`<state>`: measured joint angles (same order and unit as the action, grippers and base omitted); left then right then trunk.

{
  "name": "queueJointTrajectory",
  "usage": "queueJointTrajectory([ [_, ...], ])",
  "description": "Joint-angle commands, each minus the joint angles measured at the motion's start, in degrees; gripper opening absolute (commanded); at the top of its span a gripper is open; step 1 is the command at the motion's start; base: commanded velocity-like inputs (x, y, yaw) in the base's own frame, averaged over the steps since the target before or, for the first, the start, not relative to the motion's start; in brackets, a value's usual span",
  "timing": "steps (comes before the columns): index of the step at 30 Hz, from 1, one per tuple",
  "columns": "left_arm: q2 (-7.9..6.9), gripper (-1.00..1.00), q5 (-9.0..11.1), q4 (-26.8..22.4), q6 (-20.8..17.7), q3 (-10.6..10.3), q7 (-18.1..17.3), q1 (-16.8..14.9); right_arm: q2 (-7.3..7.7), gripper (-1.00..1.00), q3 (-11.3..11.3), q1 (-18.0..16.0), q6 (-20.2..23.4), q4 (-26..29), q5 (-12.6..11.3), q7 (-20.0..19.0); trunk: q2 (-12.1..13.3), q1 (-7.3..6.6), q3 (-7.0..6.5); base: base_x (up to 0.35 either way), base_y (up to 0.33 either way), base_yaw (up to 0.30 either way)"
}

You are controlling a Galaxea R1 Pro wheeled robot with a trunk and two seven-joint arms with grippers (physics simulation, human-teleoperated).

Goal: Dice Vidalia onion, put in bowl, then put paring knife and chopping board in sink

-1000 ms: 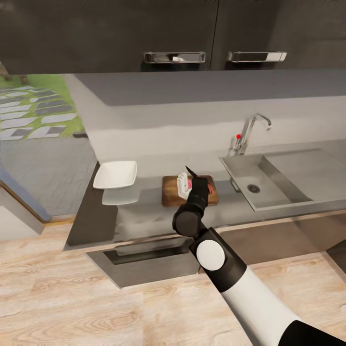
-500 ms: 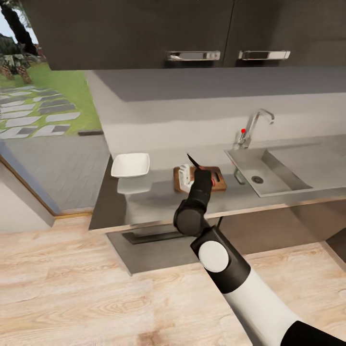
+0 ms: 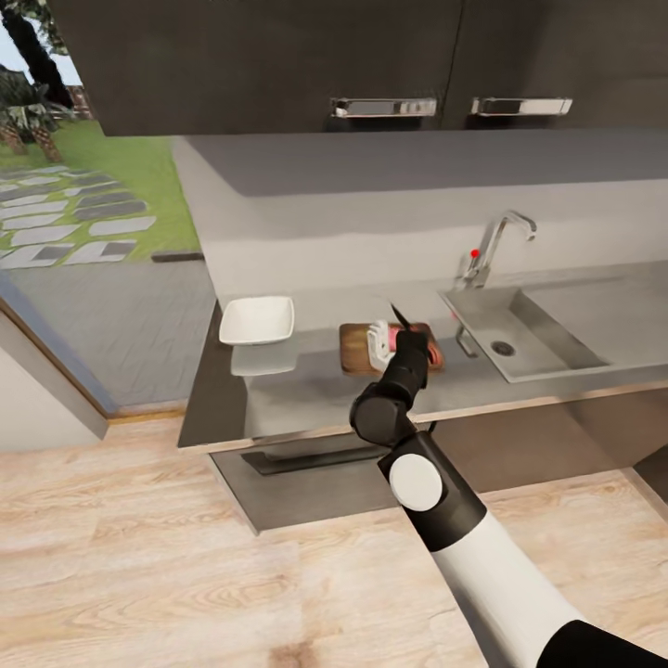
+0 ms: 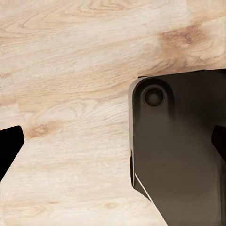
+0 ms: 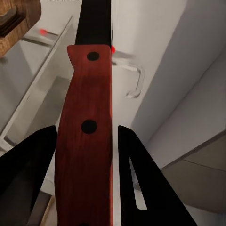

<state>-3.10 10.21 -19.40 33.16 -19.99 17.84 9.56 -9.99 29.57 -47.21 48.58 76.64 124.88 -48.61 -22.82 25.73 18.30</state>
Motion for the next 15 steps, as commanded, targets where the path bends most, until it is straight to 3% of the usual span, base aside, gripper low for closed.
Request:
queueJointTrajectory([
  [1, -0.07, 1.00, 0.52, -0.13, 0.06, -0.49, 0.27, 0.02, -0.01, -1.00, 0.10, -0.08, 0.13, -0.32, 0.61, -0.60, -0.10, 0.05, 0.09, 0.168, 0.106, 0.000],
  [15, -0.07, 1.00, 0.52, -0.19, 0.06, -0.49, 0.27, 0.02, -0.01, -1.00, 0.00, -0.08, 0.20, -1.09, 0.32, -0.69, -0.10, 0.05, 0.09, 0.041, 0.016, 0.000],
])
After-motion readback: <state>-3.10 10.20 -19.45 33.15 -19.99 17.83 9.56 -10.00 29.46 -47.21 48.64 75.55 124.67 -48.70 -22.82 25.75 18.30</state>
